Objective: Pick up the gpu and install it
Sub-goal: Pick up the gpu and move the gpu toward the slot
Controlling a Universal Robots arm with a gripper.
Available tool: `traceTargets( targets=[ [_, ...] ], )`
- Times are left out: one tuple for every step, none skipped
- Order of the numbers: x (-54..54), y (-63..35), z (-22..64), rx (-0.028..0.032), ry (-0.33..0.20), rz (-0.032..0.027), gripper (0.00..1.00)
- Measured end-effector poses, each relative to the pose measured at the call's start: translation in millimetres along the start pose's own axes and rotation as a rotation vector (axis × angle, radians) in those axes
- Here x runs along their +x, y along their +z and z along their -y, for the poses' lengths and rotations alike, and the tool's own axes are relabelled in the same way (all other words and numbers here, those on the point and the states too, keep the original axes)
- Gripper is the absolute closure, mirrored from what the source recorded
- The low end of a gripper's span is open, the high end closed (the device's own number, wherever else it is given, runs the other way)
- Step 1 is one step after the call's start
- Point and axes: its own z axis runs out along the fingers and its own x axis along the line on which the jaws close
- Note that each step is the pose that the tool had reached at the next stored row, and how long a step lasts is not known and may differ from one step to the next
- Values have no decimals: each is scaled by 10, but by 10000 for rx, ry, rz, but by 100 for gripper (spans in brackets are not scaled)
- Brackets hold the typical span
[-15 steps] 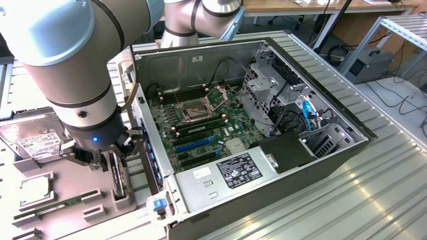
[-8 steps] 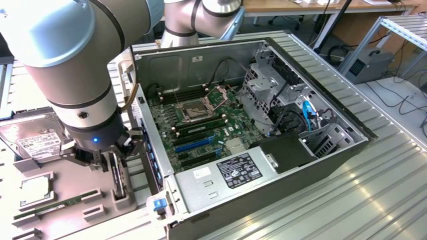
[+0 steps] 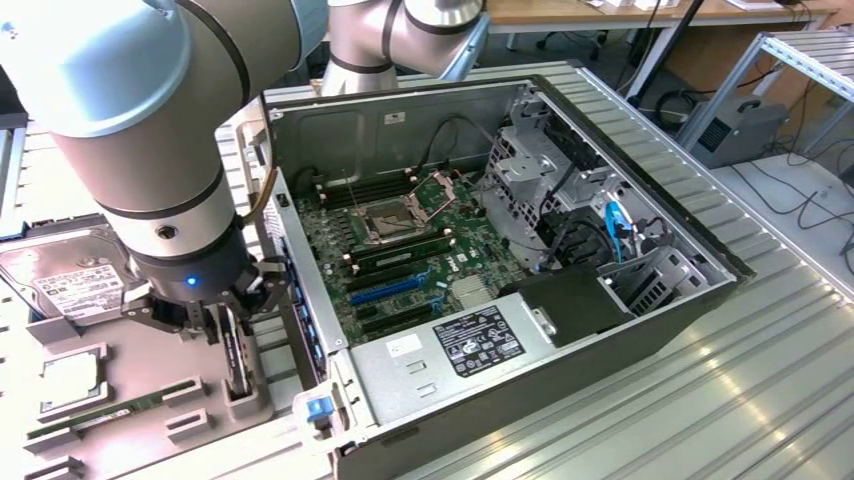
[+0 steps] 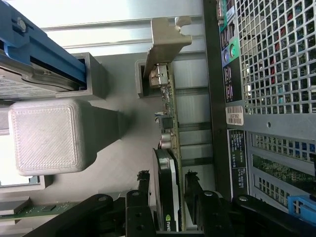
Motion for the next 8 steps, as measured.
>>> traceTargets(
  targets=[
    [0,0,0,0,0,0,66],
    [0,0,0,-1,0,0,66],
    [0,0,0,0,0,0,66],
    [0,0,0,0,0,0,66],
    [0,0,0,0,0,0,66],
    [0,0,0,0,0,0,66],
    [0,0,0,0,0,0,66],
    [0,0,0,0,0,0,66]
  ],
)
